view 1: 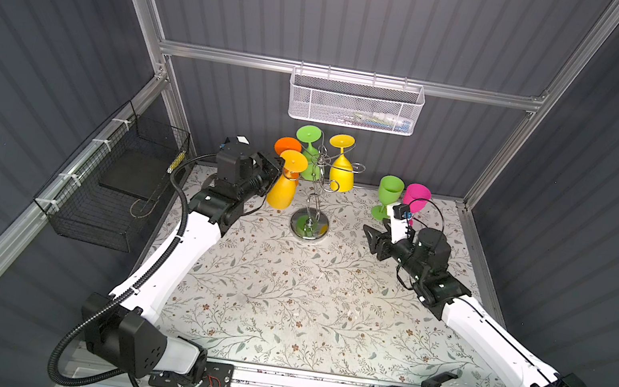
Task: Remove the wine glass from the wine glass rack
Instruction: 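Lift the yellow glass off its hook with the left gripper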
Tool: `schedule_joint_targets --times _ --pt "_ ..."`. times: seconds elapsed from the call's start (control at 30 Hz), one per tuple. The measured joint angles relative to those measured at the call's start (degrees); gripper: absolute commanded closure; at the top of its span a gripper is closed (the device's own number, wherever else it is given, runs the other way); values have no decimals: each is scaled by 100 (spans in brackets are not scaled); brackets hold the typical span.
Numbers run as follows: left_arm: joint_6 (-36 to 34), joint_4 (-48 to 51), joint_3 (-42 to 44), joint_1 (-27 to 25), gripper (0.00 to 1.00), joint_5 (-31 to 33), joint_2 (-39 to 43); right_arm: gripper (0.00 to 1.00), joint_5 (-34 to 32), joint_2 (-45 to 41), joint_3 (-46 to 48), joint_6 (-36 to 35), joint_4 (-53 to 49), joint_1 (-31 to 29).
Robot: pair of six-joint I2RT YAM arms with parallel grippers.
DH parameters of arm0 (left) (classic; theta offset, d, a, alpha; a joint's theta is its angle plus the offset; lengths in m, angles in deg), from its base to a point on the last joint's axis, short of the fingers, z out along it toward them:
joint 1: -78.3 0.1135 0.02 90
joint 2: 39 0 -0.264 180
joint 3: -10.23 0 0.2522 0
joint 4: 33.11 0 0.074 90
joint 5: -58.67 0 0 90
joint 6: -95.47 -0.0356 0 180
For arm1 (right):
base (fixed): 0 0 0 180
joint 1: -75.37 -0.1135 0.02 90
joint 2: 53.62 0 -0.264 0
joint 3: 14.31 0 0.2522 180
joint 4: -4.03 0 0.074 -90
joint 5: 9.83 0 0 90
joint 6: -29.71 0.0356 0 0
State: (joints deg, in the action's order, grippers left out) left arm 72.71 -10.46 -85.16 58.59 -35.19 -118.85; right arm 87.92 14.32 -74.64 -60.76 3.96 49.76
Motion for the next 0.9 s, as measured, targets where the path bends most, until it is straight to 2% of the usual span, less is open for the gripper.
schedule_joint_targets --times 0.9 --pt "-22 -262 -168 -76 100 -990 -341 35 2 0 0 0 0 0"
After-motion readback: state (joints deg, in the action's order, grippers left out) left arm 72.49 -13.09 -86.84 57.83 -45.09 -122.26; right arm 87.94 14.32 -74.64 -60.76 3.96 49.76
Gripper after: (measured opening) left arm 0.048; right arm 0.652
